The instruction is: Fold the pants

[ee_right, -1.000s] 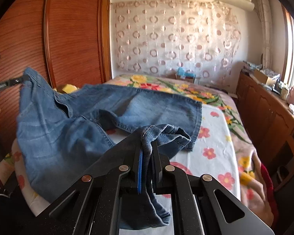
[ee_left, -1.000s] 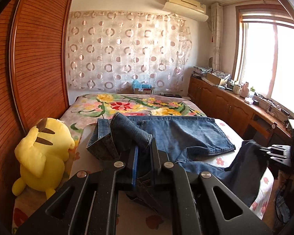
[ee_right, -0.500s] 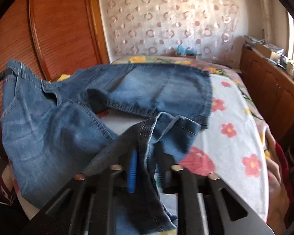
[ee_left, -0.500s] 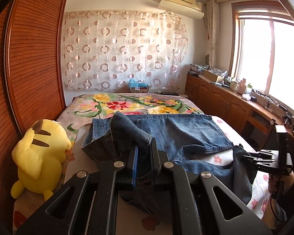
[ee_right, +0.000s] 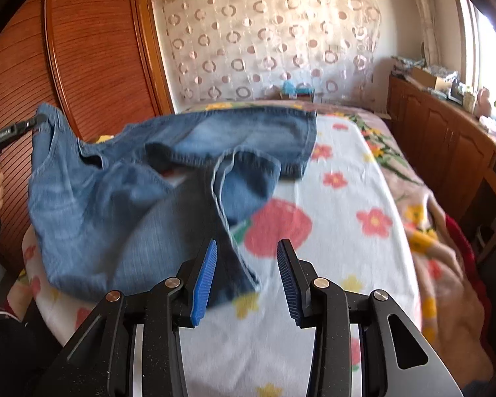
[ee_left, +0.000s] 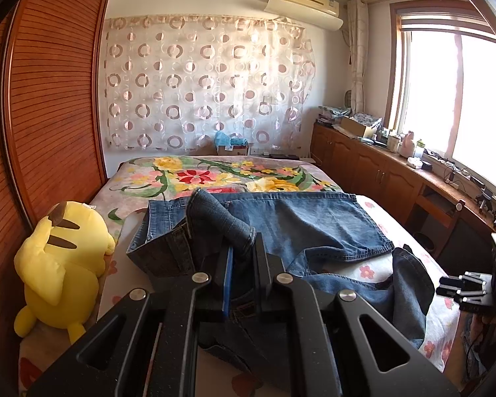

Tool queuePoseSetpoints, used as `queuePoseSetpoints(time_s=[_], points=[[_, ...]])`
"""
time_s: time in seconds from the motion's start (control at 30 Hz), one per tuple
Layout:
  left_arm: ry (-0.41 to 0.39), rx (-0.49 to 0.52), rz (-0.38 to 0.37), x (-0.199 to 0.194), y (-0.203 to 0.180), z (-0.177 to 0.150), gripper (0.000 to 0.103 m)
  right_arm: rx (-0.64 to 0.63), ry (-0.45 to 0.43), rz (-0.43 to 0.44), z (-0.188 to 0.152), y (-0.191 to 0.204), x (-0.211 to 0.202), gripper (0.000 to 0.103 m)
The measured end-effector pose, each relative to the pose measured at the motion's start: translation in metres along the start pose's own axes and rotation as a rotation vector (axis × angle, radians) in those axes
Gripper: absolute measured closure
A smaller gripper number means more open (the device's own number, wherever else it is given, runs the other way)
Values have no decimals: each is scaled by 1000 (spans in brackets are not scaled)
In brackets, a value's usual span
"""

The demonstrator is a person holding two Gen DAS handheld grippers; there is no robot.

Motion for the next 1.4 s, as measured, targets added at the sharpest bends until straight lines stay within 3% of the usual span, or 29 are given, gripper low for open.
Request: queuePoseSetpoints(time_s=[0.33, 0.47, 0.53, 0.93, 1.17, 1.4], points=[[13, -8, 9, 15, 5, 4, 92, 58, 85, 67, -9, -8, 28, 65], [13, -30, 19, 25, 15, 11, 92, 55, 102, 111, -5, -10, 35, 90], [4, -46, 32, 28, 23, 17, 93, 58, 92, 117, 4, -13, 31, 92], [-52, -113, 97, 47, 70, 58, 94, 8, -189, 11, 113, -47, -31, 93], [-53, -139, 123, 75, 92, 72, 94, -8, -227, -25, 162, -56, -11, 93], [-42, -141, 138, 109, 105, 90, 94, -4, -243, -54, 175, -41, 25, 93]])
Point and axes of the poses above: each gripper's, at about its wrist camera, not at the fingertips, and x roughly the way its jaws point, y to its left, z to its top, the point moved 1 cm from there along x, roughly the way its jaws point
